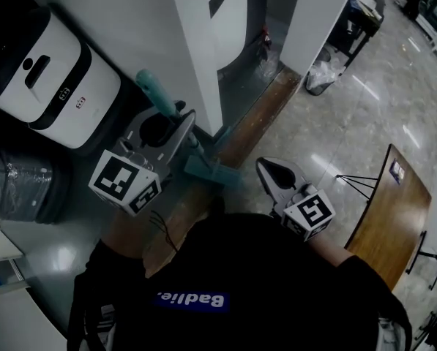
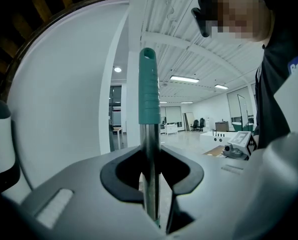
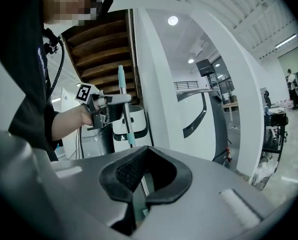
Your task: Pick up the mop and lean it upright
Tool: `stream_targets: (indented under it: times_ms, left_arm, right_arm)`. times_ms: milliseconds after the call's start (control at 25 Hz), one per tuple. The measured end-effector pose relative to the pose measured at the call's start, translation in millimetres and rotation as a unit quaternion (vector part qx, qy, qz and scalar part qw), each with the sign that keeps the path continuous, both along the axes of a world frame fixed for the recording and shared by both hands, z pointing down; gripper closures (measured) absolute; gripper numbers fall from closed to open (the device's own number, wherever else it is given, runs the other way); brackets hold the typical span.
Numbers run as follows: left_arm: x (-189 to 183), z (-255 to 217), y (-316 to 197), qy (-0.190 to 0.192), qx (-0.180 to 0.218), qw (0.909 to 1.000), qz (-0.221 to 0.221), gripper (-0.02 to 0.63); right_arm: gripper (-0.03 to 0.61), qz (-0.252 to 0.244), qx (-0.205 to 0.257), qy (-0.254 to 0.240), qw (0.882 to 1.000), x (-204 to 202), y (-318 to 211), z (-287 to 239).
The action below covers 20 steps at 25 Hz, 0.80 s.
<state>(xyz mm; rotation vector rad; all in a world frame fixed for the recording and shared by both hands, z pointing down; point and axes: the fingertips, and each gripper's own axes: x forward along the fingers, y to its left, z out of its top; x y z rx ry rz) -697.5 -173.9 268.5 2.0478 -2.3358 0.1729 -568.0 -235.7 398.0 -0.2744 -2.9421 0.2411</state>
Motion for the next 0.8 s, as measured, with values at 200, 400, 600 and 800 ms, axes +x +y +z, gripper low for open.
stream_targets:
  times_ms: [200, 400, 600, 800]
  left_arm:
    - [-32.4, 5.9, 1.7, 0.001, 0.001, 0.9998, 0.020, 0.508]
    - [-61.4, 9.7, 3.4, 0.001, -0.002, 0.9991, 0.042, 0.508]
    - [-82.9, 14.9, 5.7, -0.001, -0.010, 0.9973, 0.073, 0.508]
    - [-110.5, 30.6, 3.9, 0.003, -0.020, 0.9941, 0.106, 0.508]
  right_arm:
    - [0.574, 0.012, 0.008, 0.007, 1.000, -23.1, 5.3, 6.0]
    - [0.574, 0.028, 0.009, 0.017, 0.999, -46.3, 10.4, 4.6]
    - [0.574, 0.041, 0.016, 0.020, 0.999, -61.3, 11.3, 7.6]
    - [0.574, 0.050, 0.017, 0.026, 0.998, -78.8, 14.1, 13.3]
